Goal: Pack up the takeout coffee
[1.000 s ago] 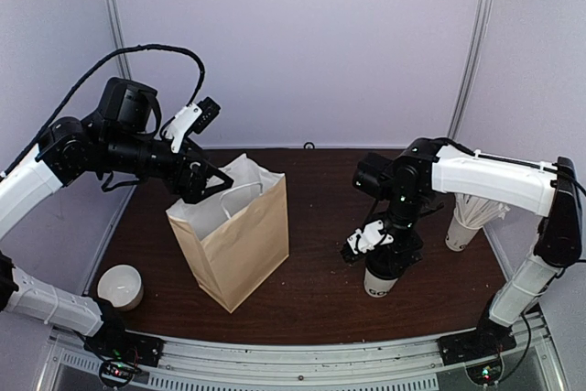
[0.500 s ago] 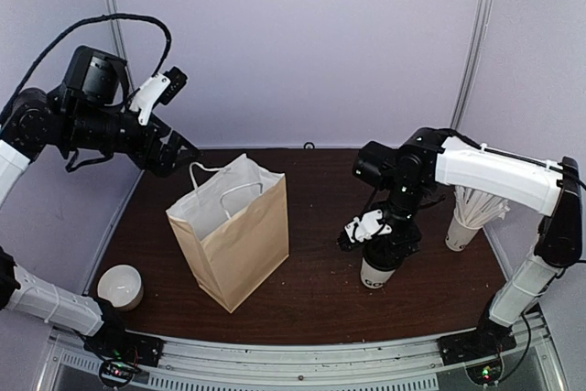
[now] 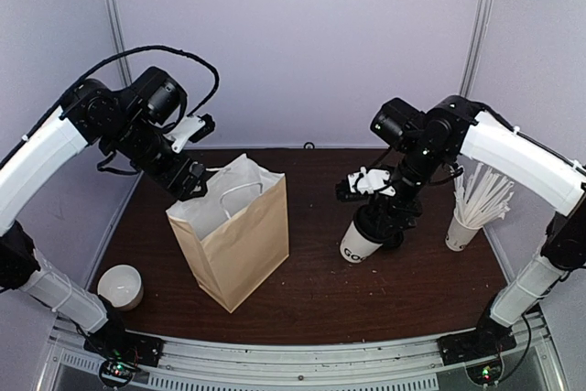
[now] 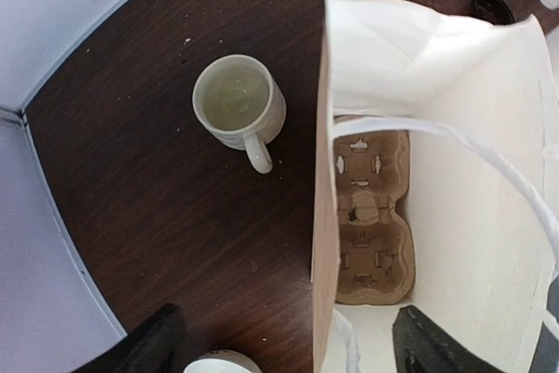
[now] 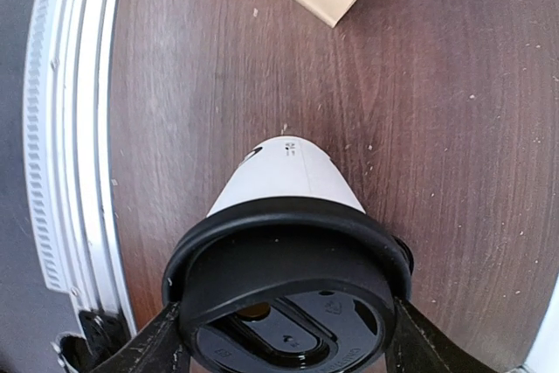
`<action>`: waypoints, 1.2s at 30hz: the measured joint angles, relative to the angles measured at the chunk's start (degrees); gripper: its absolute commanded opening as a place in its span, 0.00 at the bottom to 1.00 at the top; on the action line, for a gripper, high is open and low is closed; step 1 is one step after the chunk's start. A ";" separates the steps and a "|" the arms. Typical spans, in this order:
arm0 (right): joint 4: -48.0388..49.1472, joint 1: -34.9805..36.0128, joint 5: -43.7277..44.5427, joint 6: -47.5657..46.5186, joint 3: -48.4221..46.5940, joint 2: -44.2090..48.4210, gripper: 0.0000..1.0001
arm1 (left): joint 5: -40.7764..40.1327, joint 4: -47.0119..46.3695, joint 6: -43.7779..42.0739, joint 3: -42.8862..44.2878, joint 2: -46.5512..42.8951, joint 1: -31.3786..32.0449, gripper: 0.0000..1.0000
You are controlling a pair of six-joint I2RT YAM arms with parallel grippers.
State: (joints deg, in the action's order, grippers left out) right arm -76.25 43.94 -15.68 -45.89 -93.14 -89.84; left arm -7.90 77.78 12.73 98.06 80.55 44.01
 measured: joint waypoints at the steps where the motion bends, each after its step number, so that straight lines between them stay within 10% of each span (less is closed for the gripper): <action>1: -0.04 -0.33 -0.85 0.81 -0.55 0.33 0.73 | -0.04 -0.17 0.11 -0.02 0.04 -0.59 0.67; 19: 6.03 -6.19 -8.85 11.96 -25.20 0.90 0.73 | 19.06 -2.95 -1.97 1.88 7.98 -6.62 0.00; 36: 12.55 -7.08 -8.26 13.66 -38.38 -3.89 0.71 | 31.41 -5.62 -8.26 25.09 25.86 -6.54 0.00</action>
State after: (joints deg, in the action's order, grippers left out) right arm -63.70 36.86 -23.94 -32.23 -131.52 -93.73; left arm 23.51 72.16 4.47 123.15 106.41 37.47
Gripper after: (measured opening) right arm 0.726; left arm 0.008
